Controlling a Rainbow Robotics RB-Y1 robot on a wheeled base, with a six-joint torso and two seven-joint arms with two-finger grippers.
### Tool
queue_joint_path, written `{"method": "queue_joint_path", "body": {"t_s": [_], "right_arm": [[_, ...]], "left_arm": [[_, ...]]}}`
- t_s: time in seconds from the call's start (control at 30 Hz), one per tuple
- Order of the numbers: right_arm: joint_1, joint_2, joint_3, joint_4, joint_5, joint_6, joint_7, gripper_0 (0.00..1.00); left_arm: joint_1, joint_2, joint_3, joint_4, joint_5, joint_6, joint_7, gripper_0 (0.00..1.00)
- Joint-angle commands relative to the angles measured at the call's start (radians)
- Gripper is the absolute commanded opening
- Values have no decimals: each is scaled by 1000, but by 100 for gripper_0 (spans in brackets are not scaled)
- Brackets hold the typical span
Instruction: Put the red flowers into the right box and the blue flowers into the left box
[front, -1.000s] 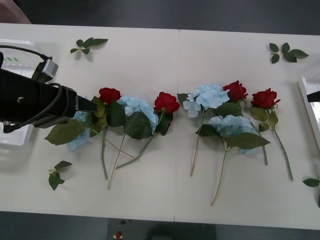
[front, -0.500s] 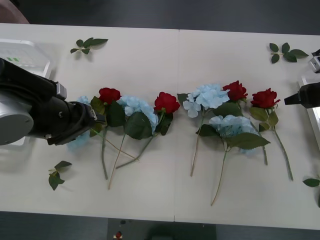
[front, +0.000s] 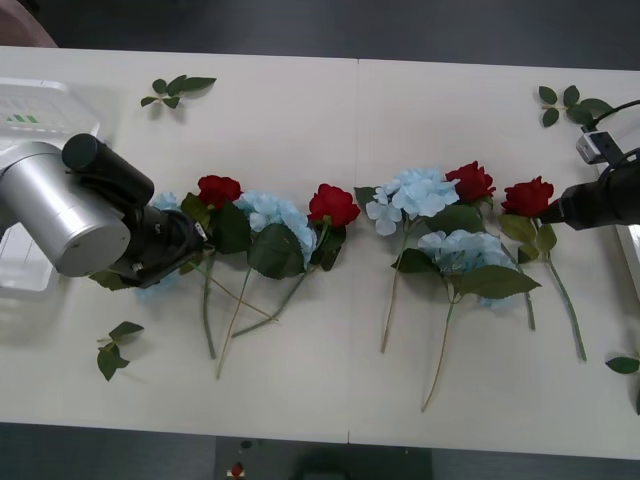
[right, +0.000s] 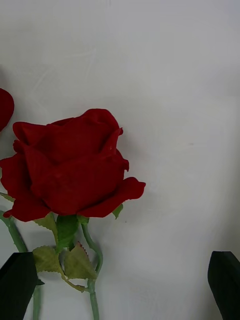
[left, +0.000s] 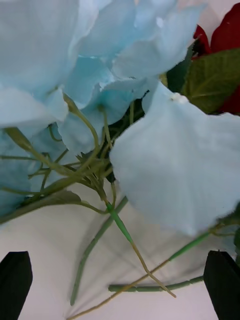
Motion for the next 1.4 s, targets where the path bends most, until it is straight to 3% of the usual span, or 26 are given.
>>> {"method": "queue_joint_path", "body": {"t_s": [0.03,0.9,0.93,0.97,1.0,1.03,1.07,1.13,1.27,1.33,1.4], "right_arm": [[-24,44,-22,25,28,-28,-40,100],[69,79,2,76,83,-176,-28,100],[72,79,4,76,83,-176,-28,100],[72,79,5,76,83,-179,-28,100],[75,81,7,76,83,-182,-26,100],[75,84,7,76,83,-186,-26,100],[78,87,7,76,84,-190,-28,100],[78,90,7,78,86,-193,-28,100],[78,101,7,76,90,-202,-28,100],[78,107,7,76,94,-203,-29,92],[78,113,7,76,97,-205,-32,73]], "left_arm": [[-45,-6,-36,31,-11,7,11,100],[-96,-86,-140,172,-84,-5,8,100],[-96,-86,-140,172,-84,-5,5,97],[-96,-86,-140,172,-83,-5,5,87],[-96,-84,-140,172,-83,-5,5,64],[-96,-84,-142,172,-83,-5,6,34],[-96,-83,-140,172,-83,-5,8,9],[-96,-80,-142,172,-81,-5,6,0],[-97,-69,-140,166,-86,-5,2,0],[-96,-58,-136,156,-90,-5,-1,0],[-96,-40,-123,140,-90,1,-8,0]]}}
